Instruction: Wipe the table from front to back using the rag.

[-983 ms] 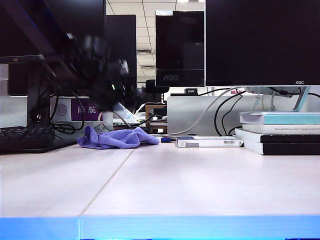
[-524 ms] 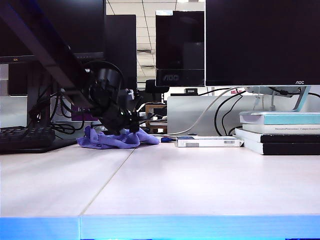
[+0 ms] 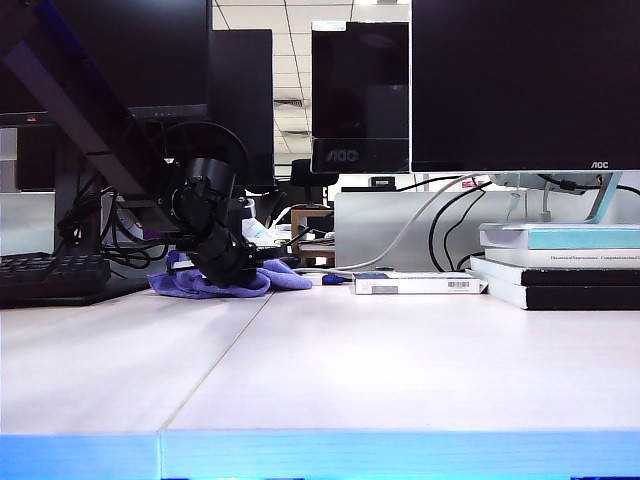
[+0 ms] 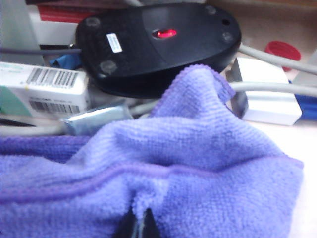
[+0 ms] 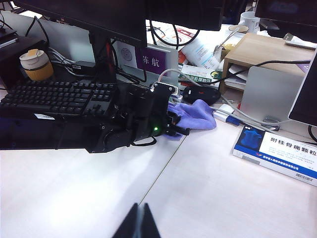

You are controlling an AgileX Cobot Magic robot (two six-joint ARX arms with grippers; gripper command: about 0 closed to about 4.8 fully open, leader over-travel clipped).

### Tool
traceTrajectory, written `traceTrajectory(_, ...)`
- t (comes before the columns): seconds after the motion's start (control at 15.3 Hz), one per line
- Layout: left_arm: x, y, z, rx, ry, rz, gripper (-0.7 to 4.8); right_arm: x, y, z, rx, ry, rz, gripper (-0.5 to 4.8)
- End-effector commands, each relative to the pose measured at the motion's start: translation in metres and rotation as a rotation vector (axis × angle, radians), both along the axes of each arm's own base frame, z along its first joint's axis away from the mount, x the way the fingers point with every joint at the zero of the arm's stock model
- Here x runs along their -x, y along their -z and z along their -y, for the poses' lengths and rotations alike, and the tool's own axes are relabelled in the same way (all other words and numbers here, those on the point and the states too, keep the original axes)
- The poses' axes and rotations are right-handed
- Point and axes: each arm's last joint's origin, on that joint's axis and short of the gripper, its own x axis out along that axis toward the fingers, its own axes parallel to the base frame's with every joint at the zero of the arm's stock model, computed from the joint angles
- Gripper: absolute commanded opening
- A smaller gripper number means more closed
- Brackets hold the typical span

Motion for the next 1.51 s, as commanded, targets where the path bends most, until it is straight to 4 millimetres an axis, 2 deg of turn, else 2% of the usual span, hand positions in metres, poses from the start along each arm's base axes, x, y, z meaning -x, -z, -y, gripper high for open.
traceTrajectory(0.07, 0.001, 0.002, -0.001, -0.025, -0.004, -0.043, -0.06, 0.001, -0.003, 0.001, -0.012, 0.000, 0.013, -0.01)
traceTrajectory(0.52, 0.007, 0.009, -0.002, -0.055, 0.028, -0.158, -0.06, 0.001, -0.003, 0.001, -0.011, 0.000, 0.012, -0.01)
traceTrajectory(0.79, 0.018, 0.000, -0.003, -0.059, 0.025, -0.146, -0.06, 0.001, -0.003, 0.001, -0.011, 0.000, 0.012, -0.01)
traceTrajectory(1.05, 0.046, 0.009, -0.009, -0.078, 0.039, -0.179, -0.06, 0.001, -0.003, 0.001, -0.011, 0.000, 0.012, -0.01)
traceTrajectory(1.11, 0.050, 0.009, -0.010, -0.084, 0.043, -0.184, -0.06, 0.001, -0.003, 0.001, -0.011, 0.000, 0.012, -0.01)
traceTrajectory(1.18, 0.063, 0.008, -0.013, -0.079, 0.066, -0.200, -0.06, 0.001, -0.003, 0.001, -0.011, 0.000, 0.012, -0.01)
traceTrajectory(1.51, 0.101, 0.003, -0.025, -0.086, 0.087, -0.265, -0.06, 0.001, -0.003, 0.001, -0.011, 0.000, 0.012, -0.01)
